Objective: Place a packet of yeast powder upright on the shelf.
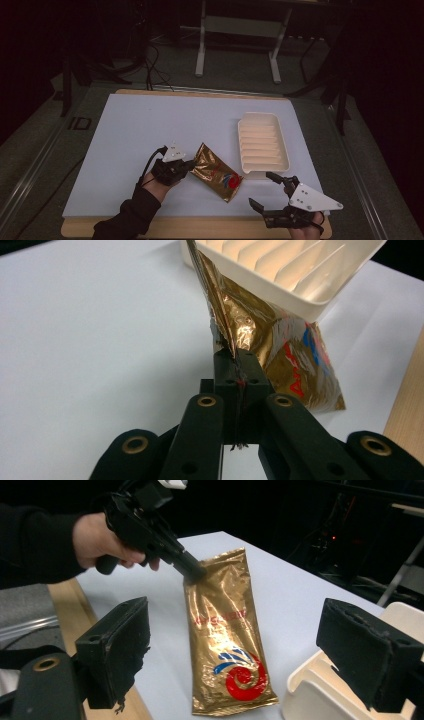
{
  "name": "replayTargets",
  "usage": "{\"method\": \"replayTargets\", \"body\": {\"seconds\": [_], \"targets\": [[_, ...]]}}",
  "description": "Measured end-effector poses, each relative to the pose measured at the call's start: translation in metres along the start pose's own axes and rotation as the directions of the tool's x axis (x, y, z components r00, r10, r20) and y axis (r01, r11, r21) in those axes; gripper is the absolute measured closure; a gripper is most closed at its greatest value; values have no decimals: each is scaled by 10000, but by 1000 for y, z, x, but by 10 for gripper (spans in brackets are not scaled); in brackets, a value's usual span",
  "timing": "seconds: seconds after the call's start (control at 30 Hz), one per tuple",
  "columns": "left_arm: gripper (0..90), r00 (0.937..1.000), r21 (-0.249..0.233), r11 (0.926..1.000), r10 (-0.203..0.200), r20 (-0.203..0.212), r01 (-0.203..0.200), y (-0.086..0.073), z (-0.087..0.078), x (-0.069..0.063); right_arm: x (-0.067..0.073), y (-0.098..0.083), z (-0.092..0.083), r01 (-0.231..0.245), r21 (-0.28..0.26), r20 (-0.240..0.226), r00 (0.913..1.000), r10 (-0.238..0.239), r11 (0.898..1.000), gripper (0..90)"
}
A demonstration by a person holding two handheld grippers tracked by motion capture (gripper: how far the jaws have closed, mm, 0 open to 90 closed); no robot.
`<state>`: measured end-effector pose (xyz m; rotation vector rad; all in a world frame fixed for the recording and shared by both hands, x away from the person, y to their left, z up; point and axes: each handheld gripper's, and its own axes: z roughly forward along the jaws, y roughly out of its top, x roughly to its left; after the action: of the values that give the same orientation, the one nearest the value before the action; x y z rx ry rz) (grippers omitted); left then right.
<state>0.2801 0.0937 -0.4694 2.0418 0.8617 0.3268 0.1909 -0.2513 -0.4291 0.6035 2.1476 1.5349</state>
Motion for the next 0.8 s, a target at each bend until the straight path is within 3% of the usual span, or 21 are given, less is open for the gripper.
{"method": "replayTargets", "body": {"seconds": [0.13,0.2,0.33,0.43,0.47,0.5,0.6,0.67,0.73,0.8], "targets": [[900,9995,-365,9989,307,51,-305,6,-7,-3,-2,0,1,3,206,-35,10000,-2,9998,170],[900,9986,-620,9967,532,-38,-533,10,-13,-5,-2,1,2,-88,242,-349,9993,96,9997,168],[900,9956,-935,9913,934,-3,-930,19,-25,-8,1,2,6,84,695,-139,9999,-75,9975,167],[900,9928,-908,9888,1194,91,-1181,23,-31,-8,1,2,8,51,937,-102,9999,-42,9956,168],[900,9869,-844,9834,1613,-17,-1609,28,-38,-8,0,1,8,30,1024,-21,10000,-28,9947,168],[900,9836,-802,9806,1801,55,-1791,30,-41,-8,-1,1,9,-144,1201,75,9999,136,9927,172],[900,9784,-758,9758,2065,120,-2051,35,-50,-5,-4,2,9,-364,1273,138,9993,349,9912,171],[900,9755,-713,9736,2189,221,-2169,38,-55,-3,-5,3,7,-367,966,115,9993,357,9946,171],[900,9723,-807,9699,2323,262,-2296,40,-61,-1,-6,6,5,-182,895,181,9997,166,9958,173],[900,9629,-938,9626,2609,689,-2541,42,-66,-1,-6,9,3,107,559,127,9999,-114,9984,173]]}}
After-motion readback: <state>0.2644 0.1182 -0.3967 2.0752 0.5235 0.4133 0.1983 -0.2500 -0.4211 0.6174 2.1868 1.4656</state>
